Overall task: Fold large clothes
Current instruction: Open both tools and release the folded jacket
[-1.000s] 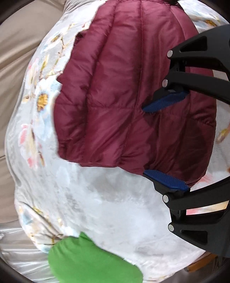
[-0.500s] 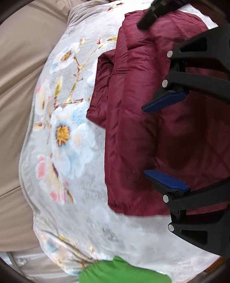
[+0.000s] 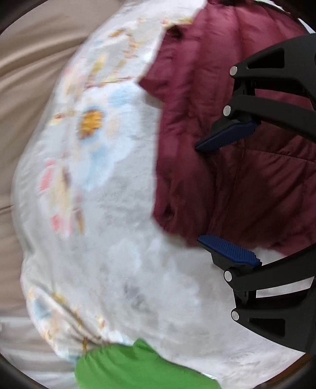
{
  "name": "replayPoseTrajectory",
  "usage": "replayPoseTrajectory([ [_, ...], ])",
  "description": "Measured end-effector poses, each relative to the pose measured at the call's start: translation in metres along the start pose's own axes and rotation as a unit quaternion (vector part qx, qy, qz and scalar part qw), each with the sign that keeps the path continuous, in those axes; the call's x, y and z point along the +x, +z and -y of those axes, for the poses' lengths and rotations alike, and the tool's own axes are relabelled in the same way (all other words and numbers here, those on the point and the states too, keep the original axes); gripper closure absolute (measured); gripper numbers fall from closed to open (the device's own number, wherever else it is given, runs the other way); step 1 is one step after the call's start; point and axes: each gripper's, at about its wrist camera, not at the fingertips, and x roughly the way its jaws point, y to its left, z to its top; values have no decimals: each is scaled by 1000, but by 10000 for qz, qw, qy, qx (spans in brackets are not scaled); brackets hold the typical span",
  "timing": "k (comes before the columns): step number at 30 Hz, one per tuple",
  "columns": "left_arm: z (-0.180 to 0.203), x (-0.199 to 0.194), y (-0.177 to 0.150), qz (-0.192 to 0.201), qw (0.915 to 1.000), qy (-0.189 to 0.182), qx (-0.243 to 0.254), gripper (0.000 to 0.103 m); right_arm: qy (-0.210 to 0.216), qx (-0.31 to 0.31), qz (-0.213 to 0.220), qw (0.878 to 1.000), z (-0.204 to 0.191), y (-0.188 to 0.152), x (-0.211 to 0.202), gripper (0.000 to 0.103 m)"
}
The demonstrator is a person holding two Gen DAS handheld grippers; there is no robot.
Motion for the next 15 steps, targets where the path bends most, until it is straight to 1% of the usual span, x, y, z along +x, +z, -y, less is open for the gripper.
replayPoseTrajectory([
  [1, -4, -6, 2, 143, 9998, -65, -85, 28, 14, 66, 72, 10000, 3, 2, -7, 98],
  [2, -10, -11, 6, 256, 9993, -127, -228, 23, 49, 174, 222, 9996, 8, 4, -16, 87],
  [3, -15, -11, 9, 260, 9989, -141, -357, 19, 68, 254, 322, 9991, 11, 7, -21, 68],
  [4, -18, -8, 12, 203, 9988, -129, -428, 19, 39, 342, 399, 9986, 14, 9, -24, 57],
  [5, -23, 1, 15, 62, 9985, -76, -531, 19, -28, 438, 420, 9982, 17, 13, -23, 52],
  [6, -26, 10, 17, -91, 9981, -31, -613, 19, -76, 484, 377, 9981, 20, 17, -18, 52],
  [8, -31, 30, 17, -426, 9956, -92, -833, 19, -132, 515, 164, 9984, 20, 21, -5, 52],
  [9, -34, 37, 15, -542, 9936, -133, -978, 21, -183, 506, 78, 9985, 19, 23, 3, 52],
  [10, -35, 42, 14, -634, 9917, -249, -1092, 25, -169, 452, -10, 9988, 16, 24, 10, 52],
  [11, -34, 47, 12, -736, 9895, -428, -1172, 39, -124, 364, -94, 9992, 13, 24, 15, 59],
  [12, -31, 48, 12, -758, 9887, -511, -1192, 55, -85, 209, -176, 9996, 6, 25, 19, 65],
  [13, -30, 47, 12, -727, 9891, -494, -1183, 64, -29, 77, -189, 9998, 2, 24, 20, 88],
  [14, -29, 42, 13, -616, 9899, -446, -1194, 80, 117, -53, -106, 9999, -6, 25, 14, 94],
  [15, -31, 36, 14, -513, 9894, -520, -1258, 87, 254, -41, 135, 9996, -10, 27, 2, 95],
])
